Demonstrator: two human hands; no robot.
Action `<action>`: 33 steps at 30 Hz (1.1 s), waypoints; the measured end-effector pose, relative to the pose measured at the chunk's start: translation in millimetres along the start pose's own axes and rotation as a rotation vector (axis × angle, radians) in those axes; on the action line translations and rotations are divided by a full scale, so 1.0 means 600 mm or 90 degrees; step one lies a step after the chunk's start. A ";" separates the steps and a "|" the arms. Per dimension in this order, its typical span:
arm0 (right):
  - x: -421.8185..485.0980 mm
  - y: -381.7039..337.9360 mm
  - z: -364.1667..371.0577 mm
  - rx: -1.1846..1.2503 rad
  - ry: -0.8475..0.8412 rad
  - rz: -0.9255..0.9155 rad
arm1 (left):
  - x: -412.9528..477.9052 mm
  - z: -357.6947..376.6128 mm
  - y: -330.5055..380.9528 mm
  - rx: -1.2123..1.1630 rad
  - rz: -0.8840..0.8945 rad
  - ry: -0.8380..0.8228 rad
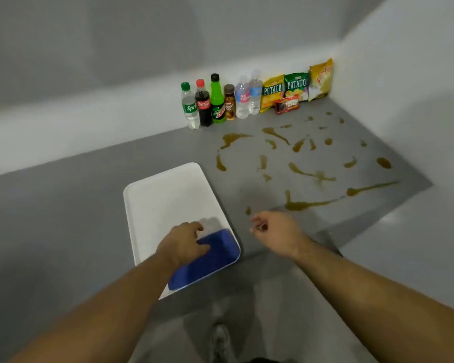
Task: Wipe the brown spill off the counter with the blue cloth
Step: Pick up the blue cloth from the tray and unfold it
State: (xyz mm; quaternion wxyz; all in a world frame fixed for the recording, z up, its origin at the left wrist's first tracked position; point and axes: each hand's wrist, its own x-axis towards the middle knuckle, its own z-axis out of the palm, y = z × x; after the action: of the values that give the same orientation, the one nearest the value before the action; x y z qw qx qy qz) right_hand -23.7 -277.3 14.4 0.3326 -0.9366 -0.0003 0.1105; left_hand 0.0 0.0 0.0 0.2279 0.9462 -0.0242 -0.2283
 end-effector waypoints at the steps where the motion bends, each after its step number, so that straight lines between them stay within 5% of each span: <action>1: 0.000 -0.005 0.024 0.030 -0.017 0.016 | 0.003 -0.001 -0.012 0.027 0.000 -0.018; 5: -0.002 -0.042 0.085 -0.006 -0.102 0.055 | 0.015 -0.006 -0.049 0.080 0.012 -0.067; 16: -0.016 -0.096 0.138 -0.075 -0.085 0.134 | 0.022 -0.024 -0.102 -0.027 0.112 -0.149; 24: -0.032 -0.094 0.113 0.172 -0.071 0.178 | -0.012 -0.040 -0.093 -0.149 0.184 -0.075; 29: -0.060 -0.080 0.078 0.442 0.042 0.163 | -0.023 -0.038 -0.046 -0.170 0.339 0.026; 33: -0.073 -0.061 0.037 0.492 0.142 0.171 | -0.027 -0.026 0.024 -0.161 0.406 0.087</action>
State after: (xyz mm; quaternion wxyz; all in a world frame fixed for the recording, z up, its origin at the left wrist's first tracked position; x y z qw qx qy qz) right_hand -68.5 -238.2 29.5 0.6403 -0.7407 0.1991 0.0425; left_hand -6.9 -4.0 25.5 0.4045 0.8684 -0.2747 -0.0827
